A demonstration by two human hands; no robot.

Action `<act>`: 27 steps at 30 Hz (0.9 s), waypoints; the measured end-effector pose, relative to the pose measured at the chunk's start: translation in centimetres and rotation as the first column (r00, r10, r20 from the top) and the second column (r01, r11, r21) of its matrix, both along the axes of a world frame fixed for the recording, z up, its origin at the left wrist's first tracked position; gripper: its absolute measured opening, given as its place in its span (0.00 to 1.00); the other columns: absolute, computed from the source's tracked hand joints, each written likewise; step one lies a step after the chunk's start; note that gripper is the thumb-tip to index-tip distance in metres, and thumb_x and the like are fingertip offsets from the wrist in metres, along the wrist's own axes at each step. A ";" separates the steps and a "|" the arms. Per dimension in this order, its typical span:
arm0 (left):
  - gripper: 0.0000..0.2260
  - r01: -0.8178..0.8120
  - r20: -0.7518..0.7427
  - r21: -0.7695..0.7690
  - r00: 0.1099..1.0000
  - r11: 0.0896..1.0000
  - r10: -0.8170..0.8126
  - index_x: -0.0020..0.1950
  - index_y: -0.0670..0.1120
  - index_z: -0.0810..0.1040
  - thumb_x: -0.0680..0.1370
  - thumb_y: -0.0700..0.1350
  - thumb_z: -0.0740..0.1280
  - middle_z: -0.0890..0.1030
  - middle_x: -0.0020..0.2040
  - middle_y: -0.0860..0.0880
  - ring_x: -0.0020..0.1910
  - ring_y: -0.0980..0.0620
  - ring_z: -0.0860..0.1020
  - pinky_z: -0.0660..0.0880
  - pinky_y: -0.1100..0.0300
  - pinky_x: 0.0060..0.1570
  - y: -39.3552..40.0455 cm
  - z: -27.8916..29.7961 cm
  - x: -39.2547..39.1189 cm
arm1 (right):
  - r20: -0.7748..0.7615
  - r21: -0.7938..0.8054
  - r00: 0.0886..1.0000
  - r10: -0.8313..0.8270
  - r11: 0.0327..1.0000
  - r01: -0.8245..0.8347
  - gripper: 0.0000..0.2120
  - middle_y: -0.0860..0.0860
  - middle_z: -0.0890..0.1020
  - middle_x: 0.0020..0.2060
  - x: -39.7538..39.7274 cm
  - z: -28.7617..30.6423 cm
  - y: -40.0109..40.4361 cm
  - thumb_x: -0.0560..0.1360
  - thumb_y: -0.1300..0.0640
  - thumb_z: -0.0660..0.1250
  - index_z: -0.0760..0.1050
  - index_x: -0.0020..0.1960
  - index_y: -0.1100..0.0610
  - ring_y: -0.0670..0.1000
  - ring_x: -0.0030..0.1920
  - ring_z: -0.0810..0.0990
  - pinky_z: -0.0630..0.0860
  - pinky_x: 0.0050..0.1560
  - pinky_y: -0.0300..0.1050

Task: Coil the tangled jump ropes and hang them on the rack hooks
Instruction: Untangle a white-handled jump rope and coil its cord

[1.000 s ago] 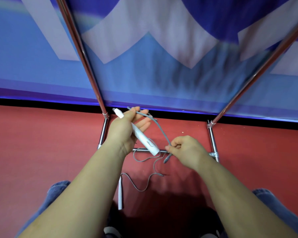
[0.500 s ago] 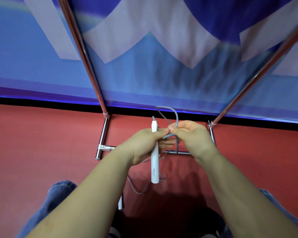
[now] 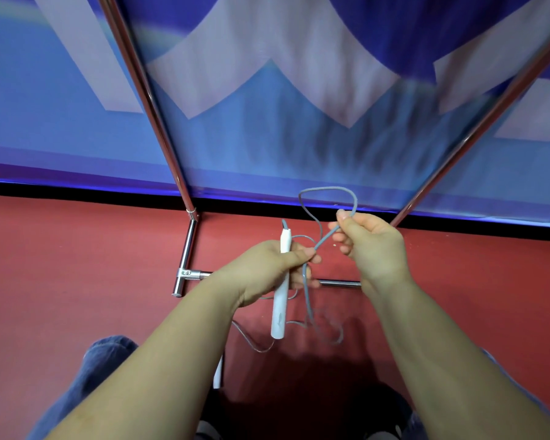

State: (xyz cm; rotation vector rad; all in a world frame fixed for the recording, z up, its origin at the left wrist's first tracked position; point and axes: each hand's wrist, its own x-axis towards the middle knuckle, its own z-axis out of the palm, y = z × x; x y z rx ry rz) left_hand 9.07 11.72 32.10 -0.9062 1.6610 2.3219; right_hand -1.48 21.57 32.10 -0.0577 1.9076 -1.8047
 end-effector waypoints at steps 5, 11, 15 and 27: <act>0.08 -0.175 -0.041 0.093 0.983 0.980 0.180 0.44 0.42 0.75 0.81 0.40 0.60 0.76 0.30 0.49 0.25 0.50 0.79 0.80 0.58 0.30 0.2 0.9 -0.3 | 0.195 0.011 0.974 0.116 0.993 -0.120 0.08 0.49 0.81 0.36 -0.5 0.6 0.4 0.79 0.52 0.62 0.77 0.45 0.54 0.43 0.31 0.79 0.75 0.34 0.35; 0.07 -0.646 -0.053 0.243 0.736 0.723 0.675 0.46 0.41 0.70 0.83 0.40 0.57 0.80 0.32 0.47 0.27 0.51 0.82 0.79 0.59 0.26 -2.0 0.3 -0.5 | 0.324 0.236 0.610 0.723 0.562 -0.793 0.11 0.54 0.80 0.47 1.9 0.2 0.1 0.79 0.59 0.59 0.76 0.59 0.60 0.48 0.44 0.78 0.73 0.43 0.37; 0.08 -0.688 -0.080 0.257 0.685 0.679 0.724 0.46 0.42 0.69 0.83 0.40 0.56 0.79 0.41 0.44 0.29 0.51 0.82 0.80 0.59 0.29 -2.7 -0.1 -0.3 | 0.252 0.303 0.503 0.827 0.426 -0.853 0.08 0.59 0.78 0.44 2.4 -0.1 0.0 0.75 0.65 0.64 0.77 0.44 0.53 0.49 0.45 0.73 0.70 0.41 0.36; 0.06 0.029 0.037 -0.162 0.999 0.986 -0.023 0.52 0.43 0.77 0.81 0.38 0.61 0.81 0.48 0.46 0.44 0.56 0.78 0.74 0.69 0.46 -0.4 -0.6 0.2 | 0.399 -0.214 0.889 0.226 0.965 -0.150 0.09 0.54 0.80 0.41 0.3 0.7 -0.4 0.80 0.65 0.56 0.75 0.48 0.58 0.52 0.41 0.81 0.78 0.44 0.50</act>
